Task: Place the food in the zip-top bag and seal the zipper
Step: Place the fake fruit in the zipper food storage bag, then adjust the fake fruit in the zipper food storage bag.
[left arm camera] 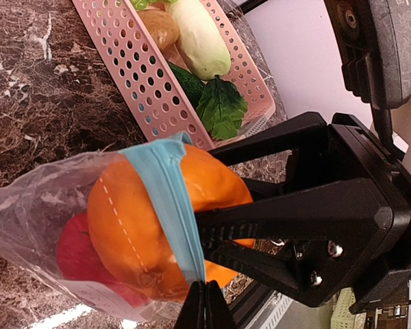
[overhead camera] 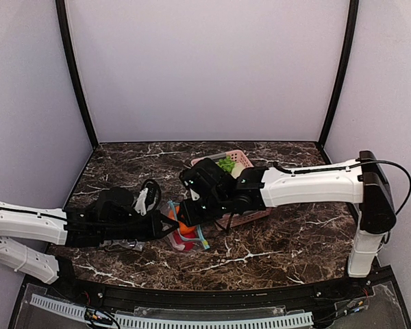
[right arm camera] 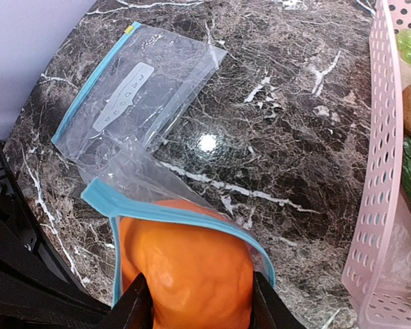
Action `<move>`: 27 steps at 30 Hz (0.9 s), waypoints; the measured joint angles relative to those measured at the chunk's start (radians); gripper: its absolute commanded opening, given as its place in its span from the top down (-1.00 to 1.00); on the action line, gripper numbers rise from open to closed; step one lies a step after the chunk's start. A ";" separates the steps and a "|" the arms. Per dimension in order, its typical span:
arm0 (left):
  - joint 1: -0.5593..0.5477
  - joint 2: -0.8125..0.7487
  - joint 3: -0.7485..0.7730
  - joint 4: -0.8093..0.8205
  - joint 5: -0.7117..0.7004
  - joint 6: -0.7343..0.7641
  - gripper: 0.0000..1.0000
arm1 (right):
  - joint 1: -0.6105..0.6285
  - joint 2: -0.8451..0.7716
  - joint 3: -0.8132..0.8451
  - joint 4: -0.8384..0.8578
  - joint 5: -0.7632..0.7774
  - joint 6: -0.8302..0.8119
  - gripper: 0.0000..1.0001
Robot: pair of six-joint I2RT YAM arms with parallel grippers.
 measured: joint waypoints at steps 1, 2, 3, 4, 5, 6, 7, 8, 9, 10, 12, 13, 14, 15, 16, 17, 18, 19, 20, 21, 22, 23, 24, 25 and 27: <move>0.000 -0.003 -0.006 0.007 0.006 -0.003 0.99 | 0.000 0.005 0.000 0.015 -0.007 -0.003 0.36; 0.002 -0.006 -0.011 0.011 0.009 -0.006 0.99 | 0.000 0.008 0.000 0.027 -0.013 -0.004 0.33; 0.002 -0.008 -0.016 0.016 0.013 -0.008 0.99 | 0.000 0.012 -0.002 0.039 -0.018 -0.006 0.30; 0.002 -0.011 -0.019 0.020 0.017 -0.011 0.99 | 0.000 0.015 -0.002 0.049 -0.023 -0.007 0.26; 0.002 -0.013 -0.023 0.024 0.019 -0.014 0.99 | 0.000 0.019 -0.004 0.060 -0.032 -0.008 0.22; 0.002 -0.016 -0.024 0.026 0.021 -0.016 0.99 | 0.000 0.024 -0.004 0.073 -0.042 -0.010 0.17; 0.002 -0.018 -0.026 0.027 0.021 -0.019 0.99 | 0.000 0.028 -0.004 0.081 -0.048 -0.010 0.11; 0.002 -0.023 -0.030 0.028 0.021 -0.023 0.99 | 0.000 0.033 -0.004 0.091 -0.056 -0.010 0.08; 0.002 -0.027 -0.033 0.027 0.021 -0.024 0.99 | 0.000 0.036 -0.005 0.095 -0.061 -0.010 -0.02; 0.002 -0.031 -0.037 0.027 0.021 -0.026 0.99 | 0.000 0.038 -0.008 0.100 -0.066 -0.011 -0.08; 0.002 -0.041 -0.043 0.024 0.020 -0.030 0.99 | 0.000 0.038 -0.018 0.108 -0.071 -0.008 -0.21; 0.002 -0.047 -0.048 0.022 0.020 -0.033 0.99 | -0.001 0.037 -0.024 0.113 -0.075 -0.010 -0.25; 0.002 -0.055 -0.053 0.021 0.020 -0.035 0.99 | -0.002 0.037 -0.033 0.118 -0.078 -0.008 -0.30; 0.003 -0.061 -0.057 0.023 0.016 -0.038 0.99 | -0.001 0.037 -0.043 0.124 -0.083 -0.007 -0.34; 0.003 -0.068 -0.061 0.023 0.011 -0.042 0.99 | -0.001 0.036 -0.050 0.129 -0.085 -0.003 -0.39; 0.003 -0.073 -0.063 0.023 0.008 -0.043 0.99 | -0.001 0.033 -0.061 0.132 -0.090 -0.004 -0.41; 0.003 -0.081 -0.068 0.023 0.003 -0.045 0.99 | -0.001 0.027 -0.070 0.132 -0.097 -0.004 -0.43; 0.004 -0.088 -0.071 0.023 0.000 -0.048 0.99 | -0.001 0.020 -0.077 0.132 -0.100 -0.002 -0.46; 0.004 -0.093 -0.074 0.023 -0.003 -0.049 0.99 | -0.001 0.011 -0.084 0.132 -0.103 -0.001 -0.50; 0.005 -0.098 -0.076 0.023 -0.006 -0.049 0.99 | -0.001 0.003 -0.088 0.132 -0.105 0.001 -0.52; 0.006 -0.101 -0.077 0.023 -0.007 -0.050 0.99 | -0.001 -0.010 -0.092 0.133 -0.109 0.001 -0.53; 0.007 -0.103 -0.077 0.022 -0.010 -0.051 0.99 | -0.001 -0.023 -0.096 0.132 -0.112 0.002 -0.54; 0.007 -0.104 -0.077 0.022 -0.010 -0.052 0.99 | -0.001 -0.035 -0.101 0.132 -0.116 0.004 -0.56; 0.008 -0.105 -0.077 0.022 -0.011 -0.052 0.99 | -0.001 -0.047 -0.105 0.131 -0.118 0.007 -0.57; 0.008 -0.108 -0.077 0.022 -0.014 -0.053 0.99 | -0.002 -0.077 -0.119 0.132 -0.124 0.011 -0.59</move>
